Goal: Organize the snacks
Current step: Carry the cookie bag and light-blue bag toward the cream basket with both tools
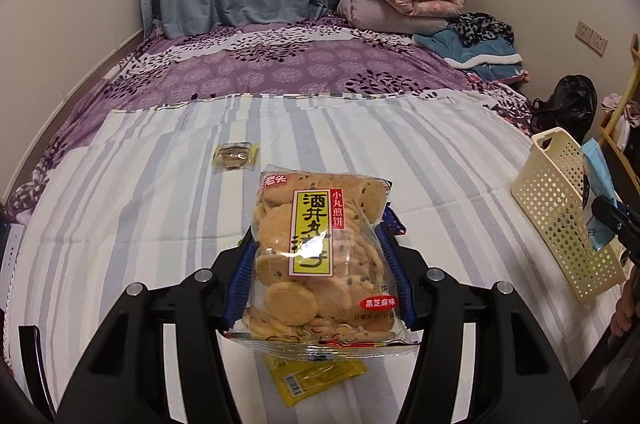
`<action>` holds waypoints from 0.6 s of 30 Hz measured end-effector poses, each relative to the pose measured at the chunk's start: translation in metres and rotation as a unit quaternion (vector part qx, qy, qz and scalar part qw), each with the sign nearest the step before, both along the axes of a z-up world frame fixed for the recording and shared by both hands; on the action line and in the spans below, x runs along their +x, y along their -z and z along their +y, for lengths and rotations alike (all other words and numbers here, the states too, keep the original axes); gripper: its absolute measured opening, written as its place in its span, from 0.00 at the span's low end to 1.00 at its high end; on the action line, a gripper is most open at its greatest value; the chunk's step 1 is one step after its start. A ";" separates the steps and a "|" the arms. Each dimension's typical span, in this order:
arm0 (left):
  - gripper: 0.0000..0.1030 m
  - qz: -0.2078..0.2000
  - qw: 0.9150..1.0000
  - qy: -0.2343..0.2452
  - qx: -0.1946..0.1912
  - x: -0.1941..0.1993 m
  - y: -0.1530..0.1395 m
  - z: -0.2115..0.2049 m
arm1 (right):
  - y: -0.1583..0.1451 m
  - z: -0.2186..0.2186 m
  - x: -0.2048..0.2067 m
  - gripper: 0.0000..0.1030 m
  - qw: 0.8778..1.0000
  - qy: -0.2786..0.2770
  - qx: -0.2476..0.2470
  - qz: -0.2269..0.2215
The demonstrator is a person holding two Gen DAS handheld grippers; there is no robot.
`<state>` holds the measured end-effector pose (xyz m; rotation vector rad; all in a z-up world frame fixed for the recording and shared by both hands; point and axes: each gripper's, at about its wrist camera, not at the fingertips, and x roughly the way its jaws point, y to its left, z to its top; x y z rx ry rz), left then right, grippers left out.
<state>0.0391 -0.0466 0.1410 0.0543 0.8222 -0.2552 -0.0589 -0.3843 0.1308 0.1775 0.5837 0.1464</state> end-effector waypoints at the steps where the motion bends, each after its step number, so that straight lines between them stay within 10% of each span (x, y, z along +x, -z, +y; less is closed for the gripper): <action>1: 0.57 -0.001 1.000 0.005 0.001 0.000 -0.001 -0.005 | -0.002 -0.009 -0.005 0.51 1.000 0.014 -0.001 -0.004; 18: 0.57 -0.019 0.994 0.111 0.007 -0.010 -0.029 -0.113 | 0.014 -0.127 -0.064 0.52 0.986 0.169 -0.001 0.002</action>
